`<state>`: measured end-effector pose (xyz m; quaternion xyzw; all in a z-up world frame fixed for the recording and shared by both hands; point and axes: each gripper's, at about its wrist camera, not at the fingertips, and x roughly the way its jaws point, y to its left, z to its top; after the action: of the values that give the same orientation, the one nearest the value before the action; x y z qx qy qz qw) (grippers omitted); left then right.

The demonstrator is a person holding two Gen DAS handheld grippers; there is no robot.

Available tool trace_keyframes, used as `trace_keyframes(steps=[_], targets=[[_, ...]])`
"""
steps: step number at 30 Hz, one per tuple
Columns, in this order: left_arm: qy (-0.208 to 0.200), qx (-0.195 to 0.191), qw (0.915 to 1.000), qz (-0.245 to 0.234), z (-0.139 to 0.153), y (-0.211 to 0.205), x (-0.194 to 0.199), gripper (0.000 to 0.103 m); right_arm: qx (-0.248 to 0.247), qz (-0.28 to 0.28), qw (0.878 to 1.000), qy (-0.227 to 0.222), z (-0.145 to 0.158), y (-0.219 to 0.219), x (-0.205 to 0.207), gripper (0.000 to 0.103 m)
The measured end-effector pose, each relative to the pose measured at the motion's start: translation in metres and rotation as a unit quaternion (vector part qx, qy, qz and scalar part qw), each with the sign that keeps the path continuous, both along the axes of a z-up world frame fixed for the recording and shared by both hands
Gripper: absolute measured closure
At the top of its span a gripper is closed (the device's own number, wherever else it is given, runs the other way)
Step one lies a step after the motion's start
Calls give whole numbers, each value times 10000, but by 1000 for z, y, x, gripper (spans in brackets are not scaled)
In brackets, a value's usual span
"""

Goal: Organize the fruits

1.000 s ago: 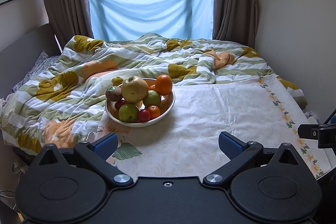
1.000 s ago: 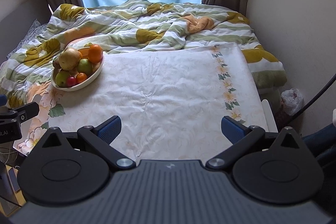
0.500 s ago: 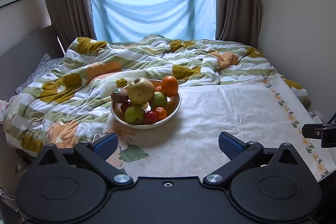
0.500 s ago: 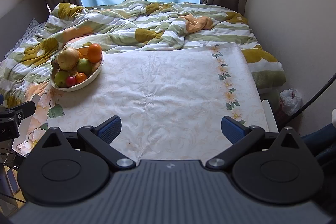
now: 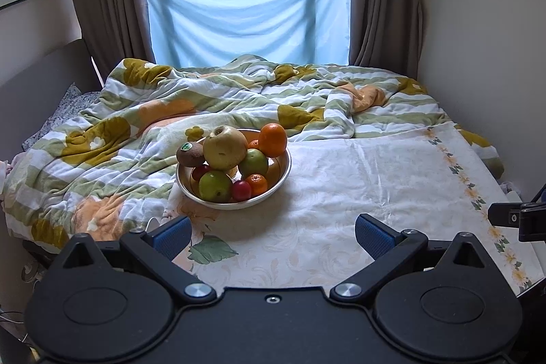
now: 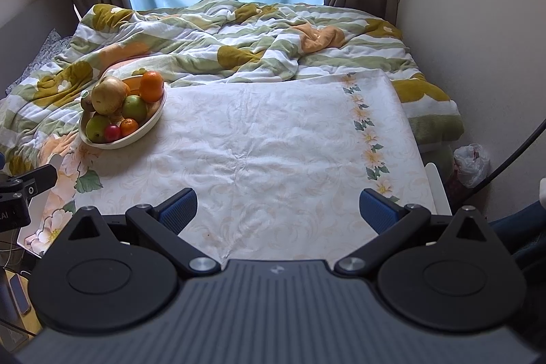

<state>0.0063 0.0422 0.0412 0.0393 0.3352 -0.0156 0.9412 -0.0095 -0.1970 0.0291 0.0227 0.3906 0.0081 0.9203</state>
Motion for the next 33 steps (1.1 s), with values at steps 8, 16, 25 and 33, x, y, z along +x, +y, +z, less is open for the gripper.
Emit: trace_keyframes(steps=[8,16,25,33], targets=[[21,30,10000,-3,-2,-3,1,0,9,8,10000,20,-2,-2,-1,0],[29,86,10000,12,-2,-4,1,0,-10,4,10000,21,-2,-2,-1,0],[78,1,9999,125,-1,0,1,0,-25,10,10000,26,-1,-2,-1,0],[152,120,9986,494,-4,5,6,0,-25,8,10000,26,-1,-2,-2,0]])
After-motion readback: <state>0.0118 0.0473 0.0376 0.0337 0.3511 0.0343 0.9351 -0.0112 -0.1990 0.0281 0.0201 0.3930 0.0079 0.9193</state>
